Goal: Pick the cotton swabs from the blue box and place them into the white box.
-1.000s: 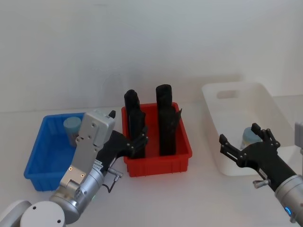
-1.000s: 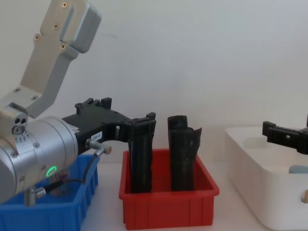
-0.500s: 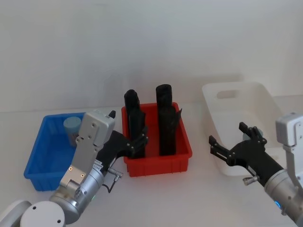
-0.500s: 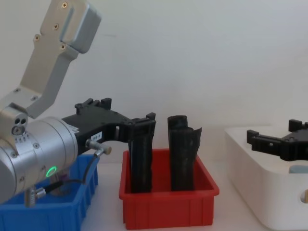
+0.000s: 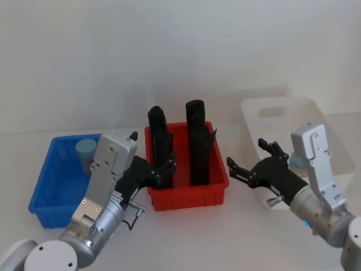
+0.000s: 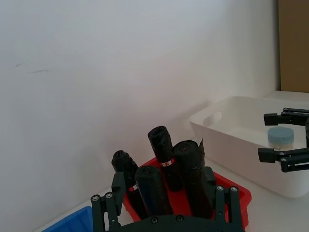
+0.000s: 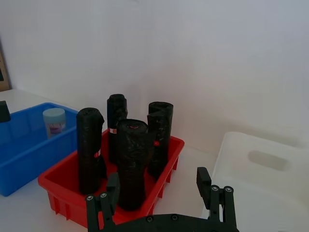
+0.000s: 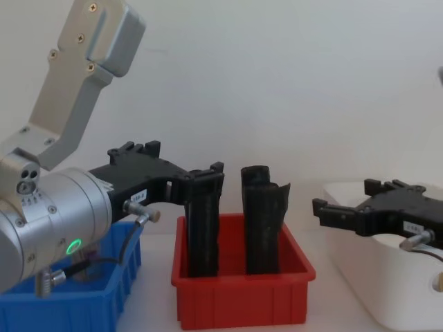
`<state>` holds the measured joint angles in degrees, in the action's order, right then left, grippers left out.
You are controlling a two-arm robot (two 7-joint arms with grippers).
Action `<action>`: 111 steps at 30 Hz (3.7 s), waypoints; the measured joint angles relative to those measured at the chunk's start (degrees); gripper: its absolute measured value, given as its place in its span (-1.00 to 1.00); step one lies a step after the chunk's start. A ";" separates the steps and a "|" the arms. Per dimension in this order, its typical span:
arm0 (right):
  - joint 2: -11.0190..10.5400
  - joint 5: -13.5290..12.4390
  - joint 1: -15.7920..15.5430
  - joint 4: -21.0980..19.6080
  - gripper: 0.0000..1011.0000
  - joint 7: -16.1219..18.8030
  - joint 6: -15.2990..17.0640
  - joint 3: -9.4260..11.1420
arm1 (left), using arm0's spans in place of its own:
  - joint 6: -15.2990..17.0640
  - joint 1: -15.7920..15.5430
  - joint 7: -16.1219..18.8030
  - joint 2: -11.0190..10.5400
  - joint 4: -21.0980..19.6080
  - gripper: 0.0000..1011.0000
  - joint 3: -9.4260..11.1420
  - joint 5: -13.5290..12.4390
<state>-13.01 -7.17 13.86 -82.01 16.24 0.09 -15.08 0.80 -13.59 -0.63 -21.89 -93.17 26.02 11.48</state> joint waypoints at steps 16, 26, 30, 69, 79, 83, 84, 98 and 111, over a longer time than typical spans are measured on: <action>5.24 2.87 12.47 18.15 0.98 7.73 -5.80 -1.35 | -0.01 0.00 0.00 0.00 0.00 0.99 0.00 0.00; 8.81 3.37 20.87 32.87 0.98 11.37 -10.83 -2.41 | -0.01 0.00 0.00 0.00 0.00 0.99 0.00 0.00; 10.15 3.39 24.17 39.00 0.98 12.16 -12.94 -2.67 | -0.01 0.00 0.00 0.00 -0.01 0.99 0.00 0.00; 10.73 0.12 24.77 34.90 0.02 11.37 -16.70 -1.19 | -0.01 0.00 0.00 0.00 -0.01 0.99 0.00 0.00; 7.90 -0.38 17.93 18.84 0.02 6.38 -13.04 -0.26 | -0.01 0.00 0.01 0.00 -0.01 0.99 0.00 0.00; 6.85 -0.11 15.74 13.89 0.02 3.99 -11.55 0.24 | -0.01 0.00 0.01 0.00 -0.01 0.99 0.00 0.00; 6.70 -0.01 15.47 13.27 0.02 3.54 -11.27 0.31 | -0.01 0.00 0.00 0.00 -0.01 0.99 0.00 0.00; 3.14 1.68 9.95 2.01 0.02 -3.21 -3.73 2.28 | 0.00 0.00 0.00 0.00 -0.01 0.99 0.00 0.00; 1.48 2.73 7.78 -0.70 0.02 -4.63 1.80 3.09 | 0.00 0.00 0.01 0.00 -0.01 0.99 0.00 0.00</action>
<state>-11.53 -4.44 21.65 -82.71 11.61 1.89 -11.99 0.80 -13.59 -0.62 -21.89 -93.18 26.03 11.48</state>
